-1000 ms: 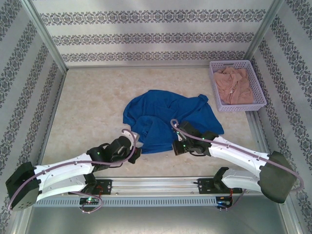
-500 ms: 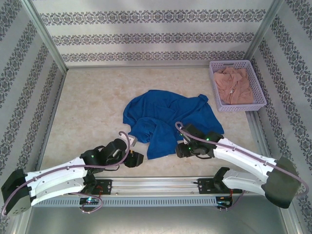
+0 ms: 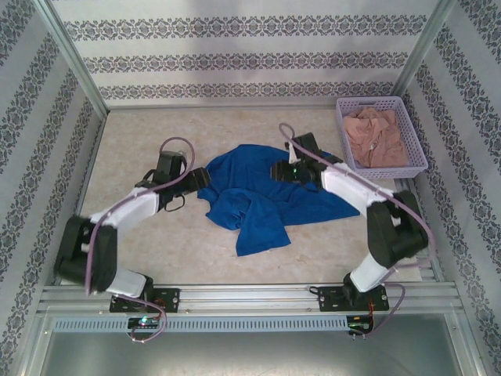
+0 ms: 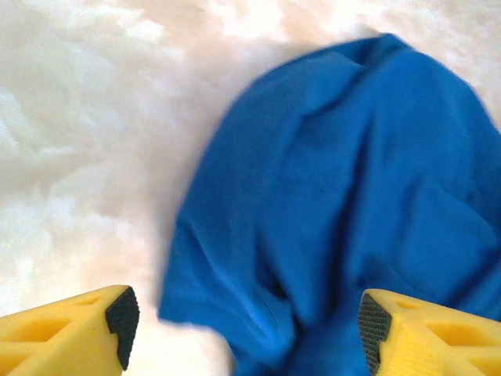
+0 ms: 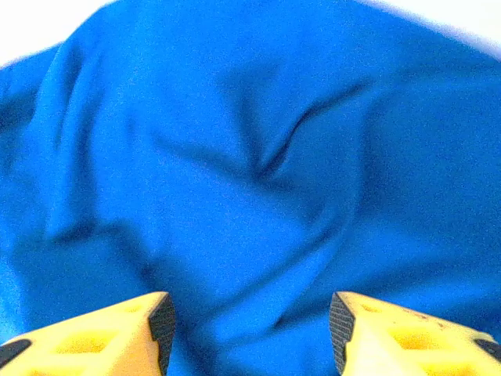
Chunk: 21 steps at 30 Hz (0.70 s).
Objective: Fold the inside-out t-shirt
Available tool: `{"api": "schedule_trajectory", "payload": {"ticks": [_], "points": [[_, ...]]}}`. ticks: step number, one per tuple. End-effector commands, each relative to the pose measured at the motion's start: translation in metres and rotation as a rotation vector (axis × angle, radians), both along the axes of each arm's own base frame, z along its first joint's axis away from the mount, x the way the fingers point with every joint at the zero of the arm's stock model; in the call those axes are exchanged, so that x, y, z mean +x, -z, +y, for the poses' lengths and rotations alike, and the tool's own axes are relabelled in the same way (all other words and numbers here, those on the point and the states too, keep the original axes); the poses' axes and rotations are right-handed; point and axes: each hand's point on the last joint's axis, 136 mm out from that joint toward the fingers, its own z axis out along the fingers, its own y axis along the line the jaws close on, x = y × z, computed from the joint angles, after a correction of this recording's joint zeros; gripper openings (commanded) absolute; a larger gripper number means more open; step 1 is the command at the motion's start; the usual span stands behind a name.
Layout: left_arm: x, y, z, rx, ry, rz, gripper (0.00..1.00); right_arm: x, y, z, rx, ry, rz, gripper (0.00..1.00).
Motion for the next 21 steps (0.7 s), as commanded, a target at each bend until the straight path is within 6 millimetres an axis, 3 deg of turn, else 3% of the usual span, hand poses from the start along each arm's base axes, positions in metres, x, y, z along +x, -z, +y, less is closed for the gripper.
{"api": "schedule_trajectory", "payload": {"ticks": [1,5,8,13,17,21], "points": [[0.035,0.009,-0.002,0.004,0.044,0.007,0.77,0.054,-0.004,-0.013,-0.079,0.017,-0.07,0.61],[0.06,0.032,-0.008,-0.027,0.088,0.088,0.76,0.089,0.026,-0.022,-0.178,-0.016,0.032,0.69],[0.063,0.038,-0.024,-0.083,0.132,0.098,0.73,0.102,0.041,-0.017,-0.217,-0.076,0.072,0.72],[0.058,0.056,-0.026,-0.08,0.148,0.139,0.63,0.115,0.058,0.0,-0.214,-0.179,0.122,0.74],[0.058,0.062,-0.033,-0.114,0.168,0.145,0.47,0.123,0.064,0.015,-0.202,-0.237,0.143,0.72],[0.059,0.067,-0.037,-0.136,0.177,0.154,0.38,0.126,0.073,0.016,-0.192,-0.256,0.175,0.64]]}}
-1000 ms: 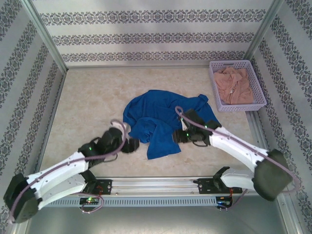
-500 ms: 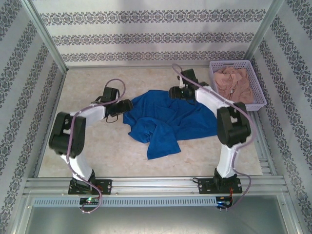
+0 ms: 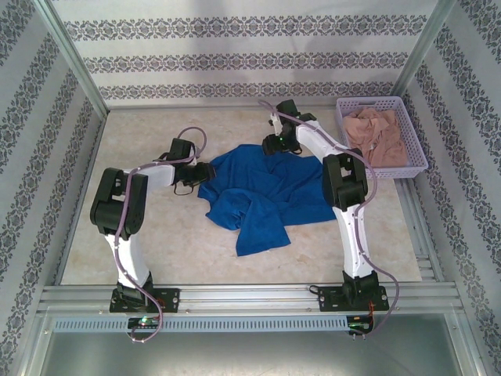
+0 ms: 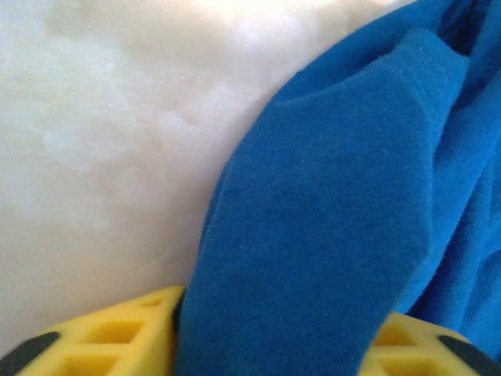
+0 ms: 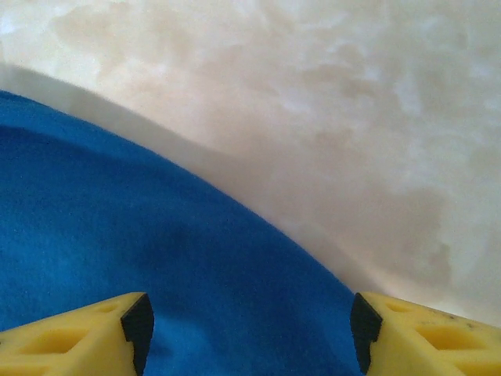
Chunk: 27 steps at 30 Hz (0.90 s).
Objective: Fold the inside-out t-shirt
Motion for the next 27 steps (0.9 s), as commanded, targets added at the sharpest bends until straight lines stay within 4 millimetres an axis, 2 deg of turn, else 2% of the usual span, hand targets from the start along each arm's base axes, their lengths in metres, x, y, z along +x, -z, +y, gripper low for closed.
{"api": "schedule_trajectory", "payload": {"ticks": [1,3,6,10,12,13,15,18,19,21,23,26,27], "points": [[0.002,0.004,-0.013,-0.051,0.043,-0.001,0.35,-0.01,0.006,0.008,0.018,-0.06,0.068,0.6],[0.003,0.004,-0.014,-0.055,0.044,-0.003,0.32,-0.009,0.01,0.011,0.037,-0.072,0.074,0.54],[0.004,0.002,-0.014,-0.058,0.05,-0.009,0.29,-0.009,0.016,0.016,0.054,-0.097,0.102,0.5],[0.006,0.0,-0.015,-0.06,0.049,-0.018,0.2,-0.008,0.017,0.018,0.083,-0.105,0.119,0.3],[0.01,-0.004,-0.015,-0.06,0.046,-0.032,0.13,-0.003,0.006,0.018,0.109,-0.11,0.094,0.13],[0.015,-0.009,-0.015,-0.059,0.046,-0.047,0.07,0.001,-0.002,0.016,0.112,-0.111,0.071,0.09],[0.025,-0.023,-0.014,-0.053,0.046,-0.085,0.0,0.013,-0.03,0.013,0.114,-0.101,-0.009,0.01],[0.048,-0.066,-0.006,-0.03,0.036,-0.188,0.0,0.034,-0.097,0.009,0.151,-0.081,-0.185,0.0],[0.053,-0.079,-0.003,-0.019,0.032,-0.219,0.0,0.037,-0.113,0.007,0.155,-0.076,-0.225,0.0],[0.066,-0.12,0.006,0.013,0.018,-0.31,0.0,0.044,-0.159,0.0,0.153,-0.058,-0.335,0.0],[0.074,-0.173,0.012,0.049,0.014,-0.426,0.0,0.044,-0.209,-0.01,0.141,-0.039,-0.447,0.0],[0.073,-0.254,0.016,0.074,0.011,-0.606,0.0,0.029,-0.279,-0.018,0.15,-0.037,-0.587,0.0],[0.068,-0.276,0.018,0.081,0.01,-0.656,0.0,0.022,-0.294,-0.02,0.15,-0.041,-0.617,0.0]]}}
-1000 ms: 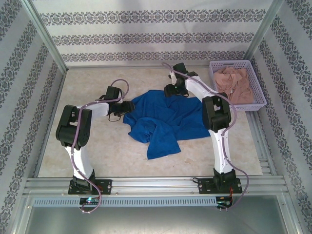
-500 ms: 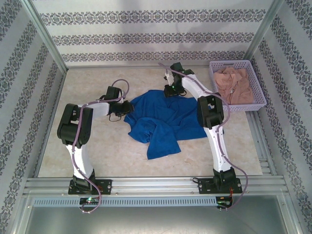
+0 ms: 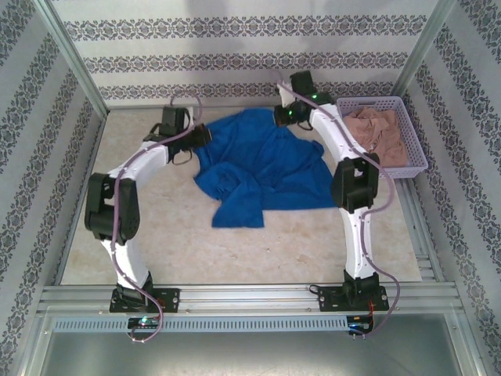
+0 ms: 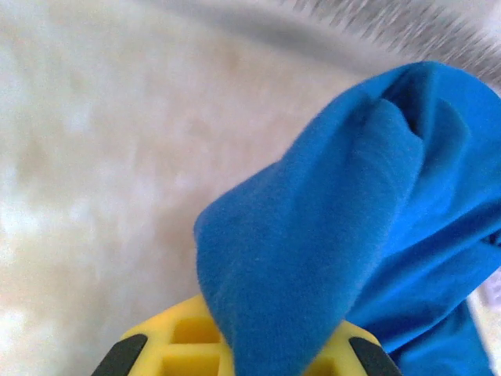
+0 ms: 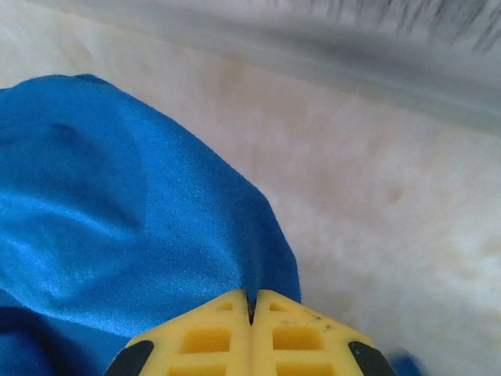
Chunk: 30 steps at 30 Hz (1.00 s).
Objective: Fold the inside-out t-shirt
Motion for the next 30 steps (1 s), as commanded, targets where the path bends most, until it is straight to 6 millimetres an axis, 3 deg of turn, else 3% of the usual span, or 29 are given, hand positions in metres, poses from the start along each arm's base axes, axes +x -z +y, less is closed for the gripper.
{"api": "schedule_trajectory", "payload": {"ticks": [1,2,4,6,7,10,13,15,18,20,23,27,30], "points": [[-0.016,-0.122,0.017,0.068,-0.017,-0.284,0.0,-0.02,-0.142,-0.016,0.028,0.024,-0.323,0.0],[-0.026,-0.141,0.017,0.073,-0.011,-0.33,0.0,-0.034,-0.156,-0.018,0.02,0.023,-0.359,0.0],[-0.05,-0.158,0.015,0.072,0.004,-0.376,0.0,-0.06,-0.168,-0.02,0.013,0.022,-0.402,0.0],[-0.077,-0.153,0.008,0.056,0.032,-0.381,0.03,-0.089,-0.162,-0.02,0.014,0.008,-0.411,0.0],[-0.094,-0.143,0.004,0.043,0.049,-0.367,0.1,-0.102,-0.152,-0.022,0.008,0.012,-0.4,0.01],[-0.148,-0.086,-0.011,-0.006,0.115,-0.247,0.26,-0.157,-0.094,-0.029,0.001,0.039,-0.312,0.26],[-0.206,-0.02,-0.018,-0.042,0.156,-0.101,0.53,-0.215,-0.017,-0.034,0.05,0.069,-0.177,0.5],[-0.235,0.013,-0.017,-0.07,0.154,-0.026,0.62,-0.252,0.027,-0.035,0.065,0.066,-0.077,0.56],[-0.264,0.037,-0.019,-0.085,0.168,0.014,0.71,-0.287,0.056,-0.023,0.095,0.015,-0.026,0.58],[-0.268,0.046,-0.021,-0.054,0.168,0.015,0.75,-0.293,0.062,-0.007,0.138,-0.017,-0.016,0.6],[-0.258,0.056,-0.03,0.024,0.185,0.049,0.75,-0.288,0.071,0.022,0.154,-0.081,0.03,0.61],[-0.24,0.079,-0.055,0.168,0.249,0.119,0.74,-0.264,0.092,0.049,0.091,-0.09,0.123,0.62],[-0.231,0.094,-0.078,0.244,0.32,0.125,0.74,-0.246,0.106,0.055,0.113,-0.046,0.2,0.62]]}}
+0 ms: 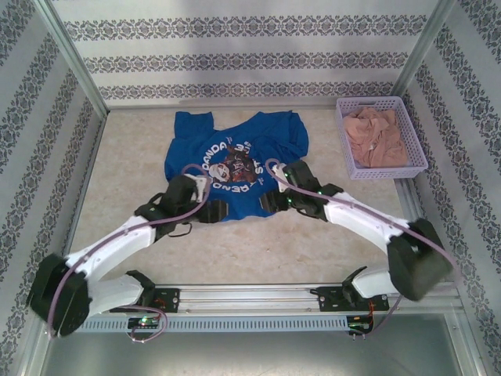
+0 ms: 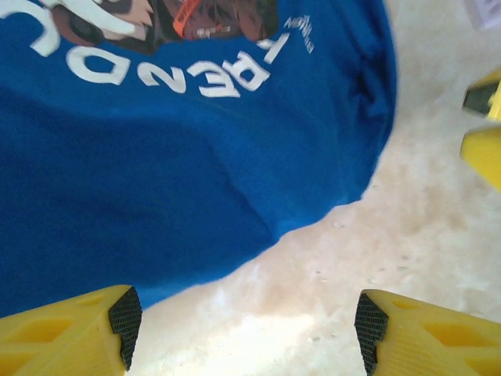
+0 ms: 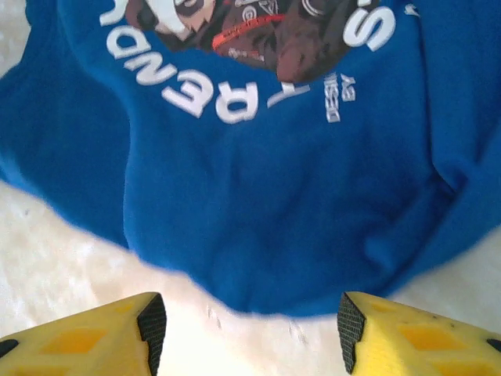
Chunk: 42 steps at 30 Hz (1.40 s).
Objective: Fold the inside-out t-shirt
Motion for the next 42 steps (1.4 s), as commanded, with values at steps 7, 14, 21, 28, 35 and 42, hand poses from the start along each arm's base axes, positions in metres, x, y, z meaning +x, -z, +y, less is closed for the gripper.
{"api": "schedule_trajectory", "payload": {"ticks": [7,14,21,28,35,42], "points": [[0.016,0.037,-0.064,0.245,0.288,-0.122,0.74,0.035,0.017,-0.021,0.095,0.174,0.139,0.61],[0.035,0.068,-0.075,0.436,0.363,-0.151,0.64,0.026,0.015,-0.059,0.11,0.246,0.136,0.62],[0.049,0.051,-0.09,0.43,0.4,-0.176,0.15,0.015,0.008,-0.073,0.087,0.233,0.087,0.61],[0.042,-0.01,-0.089,0.22,0.42,-0.057,0.02,-0.014,-0.028,-0.025,0.199,-0.075,-0.212,0.62],[0.047,-0.046,-0.076,0.029,0.41,0.032,0.01,-0.002,-0.032,0.026,0.178,-0.249,-0.37,0.67],[0.053,-0.061,-0.074,-0.072,0.393,0.06,0.0,0.036,-0.017,0.056,0.074,-0.193,-0.43,0.67]]}}
